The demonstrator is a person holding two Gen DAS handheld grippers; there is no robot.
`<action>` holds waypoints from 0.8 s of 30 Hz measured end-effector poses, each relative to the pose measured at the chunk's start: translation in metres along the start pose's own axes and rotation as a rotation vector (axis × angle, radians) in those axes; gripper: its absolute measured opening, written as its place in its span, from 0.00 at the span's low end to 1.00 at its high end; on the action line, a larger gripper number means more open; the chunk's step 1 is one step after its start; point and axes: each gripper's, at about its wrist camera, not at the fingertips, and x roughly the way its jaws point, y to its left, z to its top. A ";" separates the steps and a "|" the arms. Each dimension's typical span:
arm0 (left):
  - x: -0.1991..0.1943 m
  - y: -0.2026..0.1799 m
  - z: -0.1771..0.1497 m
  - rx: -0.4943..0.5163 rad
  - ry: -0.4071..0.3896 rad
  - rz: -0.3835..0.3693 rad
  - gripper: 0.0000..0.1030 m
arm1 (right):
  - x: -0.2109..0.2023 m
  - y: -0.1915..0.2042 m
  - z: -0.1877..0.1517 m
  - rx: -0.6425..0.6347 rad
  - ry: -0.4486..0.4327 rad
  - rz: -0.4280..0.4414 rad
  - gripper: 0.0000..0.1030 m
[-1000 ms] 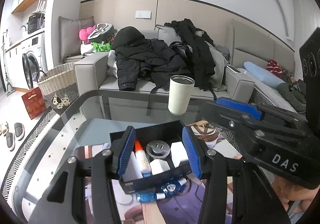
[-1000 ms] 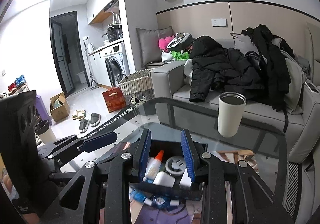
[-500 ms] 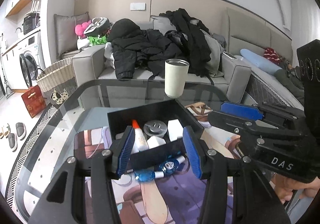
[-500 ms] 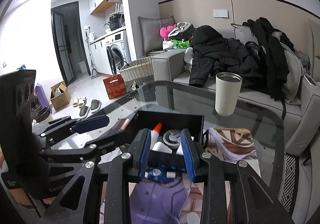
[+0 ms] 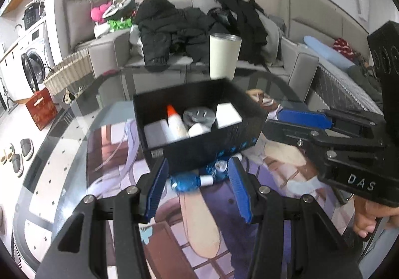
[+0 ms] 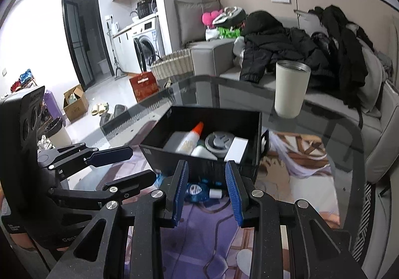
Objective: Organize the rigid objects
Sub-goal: 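Withdraw both open grippers from the box toward the blue earplug cases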
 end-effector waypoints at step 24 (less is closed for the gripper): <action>0.032 0.021 -0.036 0.020 0.144 0.030 0.49 | 0.082 0.009 -0.025 -0.013 0.188 0.031 0.31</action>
